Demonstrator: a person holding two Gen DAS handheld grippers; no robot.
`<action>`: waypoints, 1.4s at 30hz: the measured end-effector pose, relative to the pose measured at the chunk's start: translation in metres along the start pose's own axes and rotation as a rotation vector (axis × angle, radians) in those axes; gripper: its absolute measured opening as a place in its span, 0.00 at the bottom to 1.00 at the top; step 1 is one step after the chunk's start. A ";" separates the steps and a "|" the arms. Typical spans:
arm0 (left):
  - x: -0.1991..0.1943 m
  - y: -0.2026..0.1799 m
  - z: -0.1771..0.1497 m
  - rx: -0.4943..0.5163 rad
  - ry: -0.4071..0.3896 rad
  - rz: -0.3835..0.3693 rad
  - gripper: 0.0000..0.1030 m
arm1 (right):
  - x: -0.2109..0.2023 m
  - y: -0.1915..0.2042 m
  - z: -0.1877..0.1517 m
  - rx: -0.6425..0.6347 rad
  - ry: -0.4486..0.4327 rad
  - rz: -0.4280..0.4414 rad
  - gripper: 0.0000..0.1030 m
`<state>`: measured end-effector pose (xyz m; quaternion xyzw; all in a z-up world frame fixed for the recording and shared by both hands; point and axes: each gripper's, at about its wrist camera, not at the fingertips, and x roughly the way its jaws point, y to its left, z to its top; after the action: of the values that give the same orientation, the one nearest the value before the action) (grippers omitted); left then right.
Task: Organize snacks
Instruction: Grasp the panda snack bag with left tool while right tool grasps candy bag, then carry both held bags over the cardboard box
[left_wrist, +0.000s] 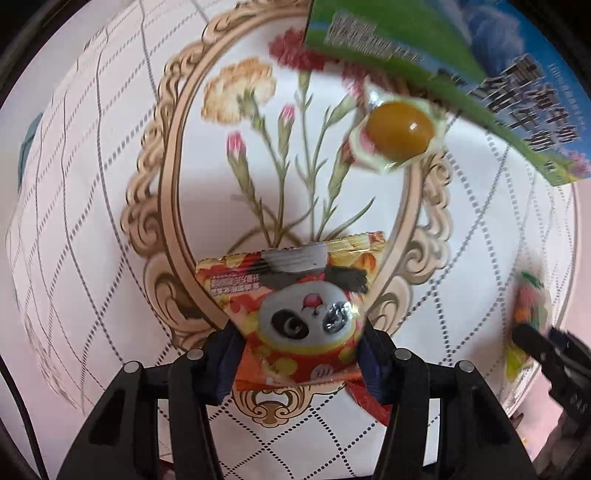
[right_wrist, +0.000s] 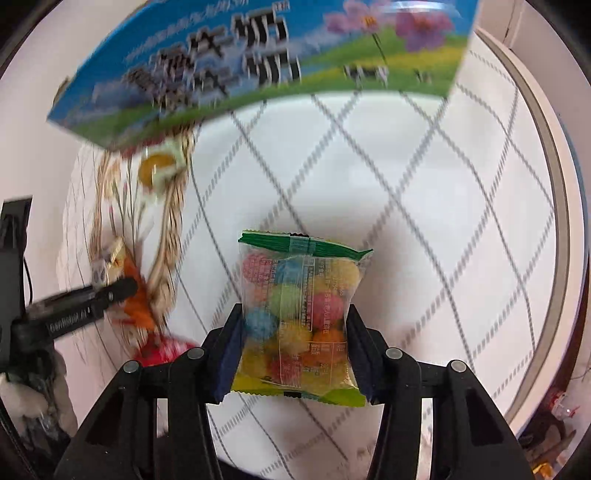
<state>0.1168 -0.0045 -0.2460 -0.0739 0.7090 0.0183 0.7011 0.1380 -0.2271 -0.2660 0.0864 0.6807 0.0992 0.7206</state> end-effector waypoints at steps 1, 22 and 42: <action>0.004 0.001 0.000 -0.011 0.004 -0.006 0.51 | 0.002 -0.002 -0.003 0.004 0.004 -0.001 0.52; -0.054 -0.018 0.004 0.006 -0.074 -0.044 0.46 | -0.011 -0.011 -0.002 0.047 -0.027 0.070 0.51; -0.198 -0.119 0.178 0.216 -0.233 -0.036 0.47 | -0.160 0.000 0.168 -0.029 -0.309 0.172 0.51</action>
<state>0.3097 -0.0838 -0.0420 -0.0080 0.6191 -0.0620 0.7828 0.2971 -0.2671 -0.1025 0.1480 0.5506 0.1558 0.8066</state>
